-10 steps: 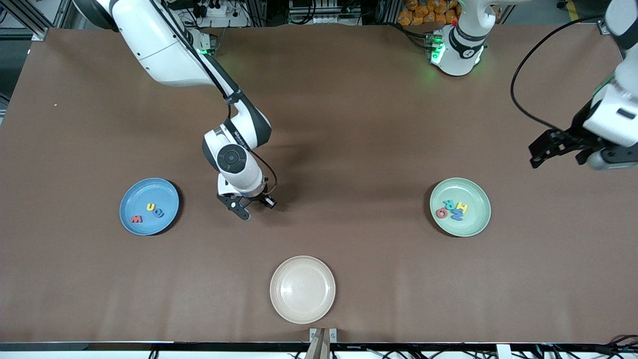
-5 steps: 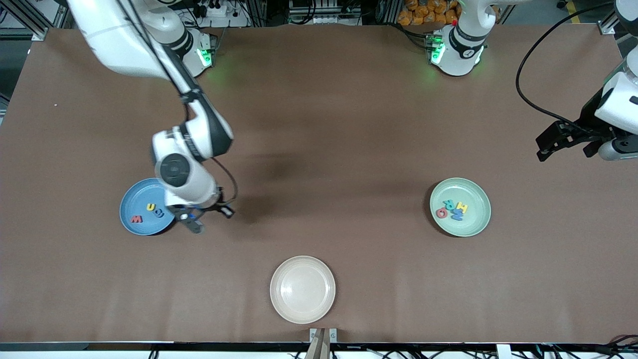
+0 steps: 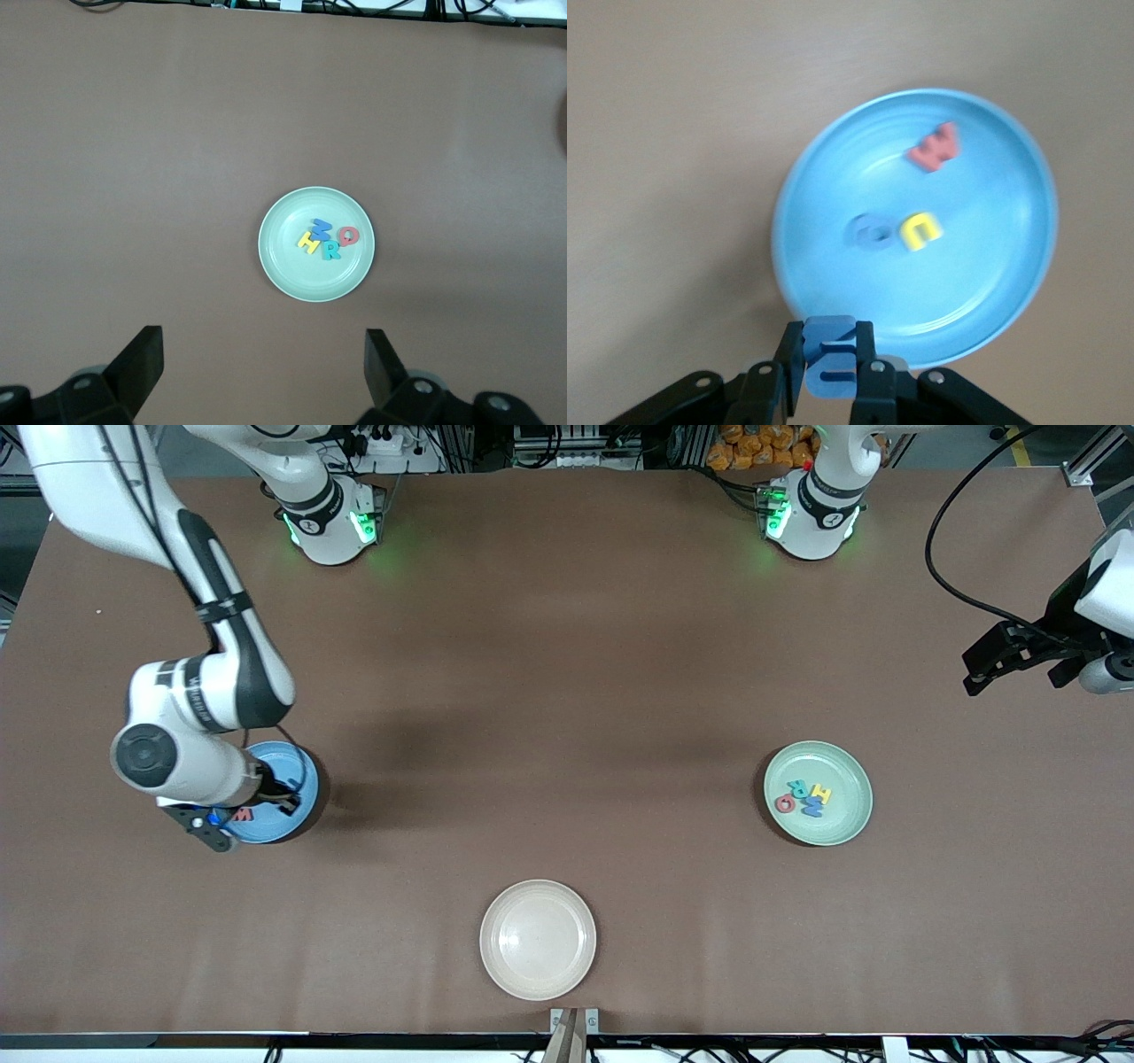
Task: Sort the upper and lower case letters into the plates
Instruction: 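Carry the blue E to the blue plate while the left gripper returns, then lower the E onto the blue plate and open the right gripper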
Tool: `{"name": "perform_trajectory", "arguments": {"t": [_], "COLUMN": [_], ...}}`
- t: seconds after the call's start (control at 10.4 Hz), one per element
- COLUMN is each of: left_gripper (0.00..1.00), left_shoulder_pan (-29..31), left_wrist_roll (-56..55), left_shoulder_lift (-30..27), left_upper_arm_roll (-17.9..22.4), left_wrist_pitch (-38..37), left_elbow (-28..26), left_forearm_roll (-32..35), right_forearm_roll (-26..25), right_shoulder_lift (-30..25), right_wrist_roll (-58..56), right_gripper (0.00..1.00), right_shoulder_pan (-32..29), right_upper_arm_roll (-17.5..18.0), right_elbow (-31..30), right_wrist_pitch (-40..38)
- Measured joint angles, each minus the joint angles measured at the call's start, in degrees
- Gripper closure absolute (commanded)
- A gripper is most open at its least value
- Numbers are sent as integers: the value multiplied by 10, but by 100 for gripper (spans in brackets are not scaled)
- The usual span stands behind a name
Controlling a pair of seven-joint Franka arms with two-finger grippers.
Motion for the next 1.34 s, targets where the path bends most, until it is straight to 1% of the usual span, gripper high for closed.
{"name": "perform_trajectory", "arguments": {"t": [0.19,0.29,0.38,0.48,0.57,1.15,1.34], "left_gripper": [0,0,0,0,0,0,0], "left_shoulder_pan": [0,0,0,0,0,0,0], "left_wrist_roll": [0,0,0,0,0,0,0], "left_shoulder_lift": [0,0,0,0,0,0,0], "left_upper_arm_roll": [0,0,0,0,0,-1,-1], "left_wrist_pitch": [-3,-3,-4,-4,-4,-4,-4], "left_elbow": [1,1,1,1,1,2,2], "left_forearm_roll": [0,0,0,0,0,0,0], "right_forearm_roll": [-8,-9,-10,-10,-11,-12,-14], "right_shoulder_lift": [3,3,3,3,3,0,-17], "right_wrist_roll": [-32,-47,-67,-87,-102,-111,-114], "right_gripper": [92,88,75,49,0,0,0], "right_shoulder_pan": [-32,-40,-47,-58,-69,-71,-55], "right_upper_arm_roll": [0,0,0,0,0,8,15], "right_elbow": [-8,-9,-9,-9,-9,-7,-1], "right_wrist_pitch": [-25,-33,-36,-37,-38,-37,-38]}}
